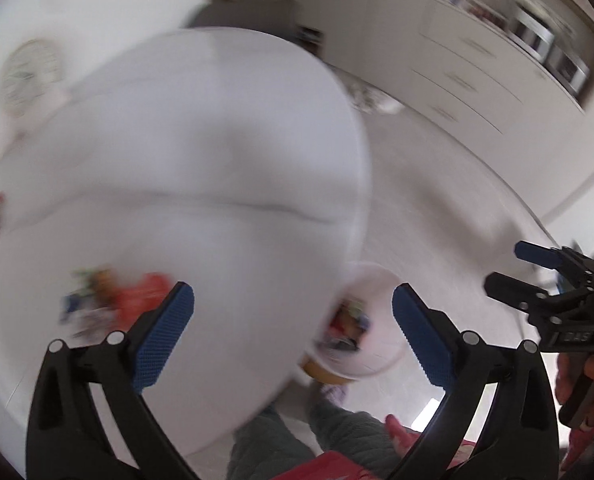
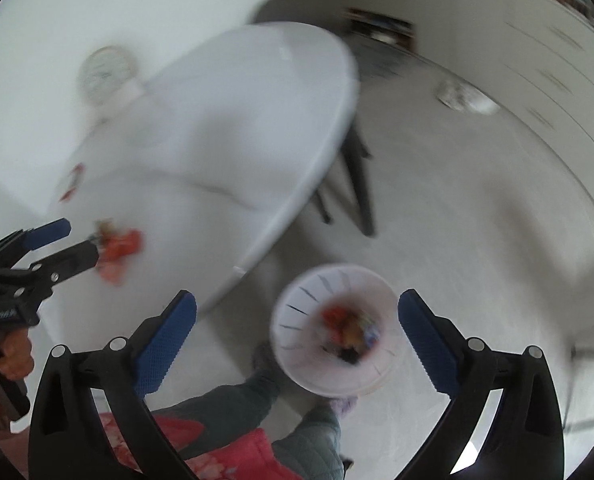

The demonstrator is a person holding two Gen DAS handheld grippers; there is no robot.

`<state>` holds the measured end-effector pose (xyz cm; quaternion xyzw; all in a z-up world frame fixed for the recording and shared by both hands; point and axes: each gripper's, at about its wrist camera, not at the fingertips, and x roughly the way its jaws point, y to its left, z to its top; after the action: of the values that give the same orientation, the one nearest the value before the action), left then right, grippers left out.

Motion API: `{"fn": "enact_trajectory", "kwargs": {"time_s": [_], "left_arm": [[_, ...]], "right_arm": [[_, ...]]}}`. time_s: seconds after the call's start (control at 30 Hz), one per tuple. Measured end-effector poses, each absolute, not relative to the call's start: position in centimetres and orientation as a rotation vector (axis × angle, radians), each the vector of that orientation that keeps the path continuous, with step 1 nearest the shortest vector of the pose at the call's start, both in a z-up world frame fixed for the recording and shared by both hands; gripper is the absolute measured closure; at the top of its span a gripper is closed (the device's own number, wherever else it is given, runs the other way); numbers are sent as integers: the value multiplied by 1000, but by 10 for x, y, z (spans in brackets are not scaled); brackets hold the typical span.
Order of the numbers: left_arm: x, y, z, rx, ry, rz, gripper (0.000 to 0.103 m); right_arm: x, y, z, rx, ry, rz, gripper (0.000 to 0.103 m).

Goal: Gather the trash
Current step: 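Grasp the orange snack packet with the right gripper while the left gripper grasps white crumpled paper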

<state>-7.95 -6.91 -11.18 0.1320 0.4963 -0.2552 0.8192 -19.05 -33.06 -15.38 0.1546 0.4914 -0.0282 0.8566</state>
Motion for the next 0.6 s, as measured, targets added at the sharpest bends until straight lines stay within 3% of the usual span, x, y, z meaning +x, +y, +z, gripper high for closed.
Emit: {"fn": "enact_trajectory", "kwargs": {"time_s": [0.37, 0.6], "left_arm": [[-44, 80, -125, 82, 1082, -245, 8], [-31, 141, -144, -64, 1127, -160, 8]], "right_arm": [[-119, -205, -147, 76, 1036, 298, 3], [-85, -117, -177, -318, 1001, 582, 3]]}}
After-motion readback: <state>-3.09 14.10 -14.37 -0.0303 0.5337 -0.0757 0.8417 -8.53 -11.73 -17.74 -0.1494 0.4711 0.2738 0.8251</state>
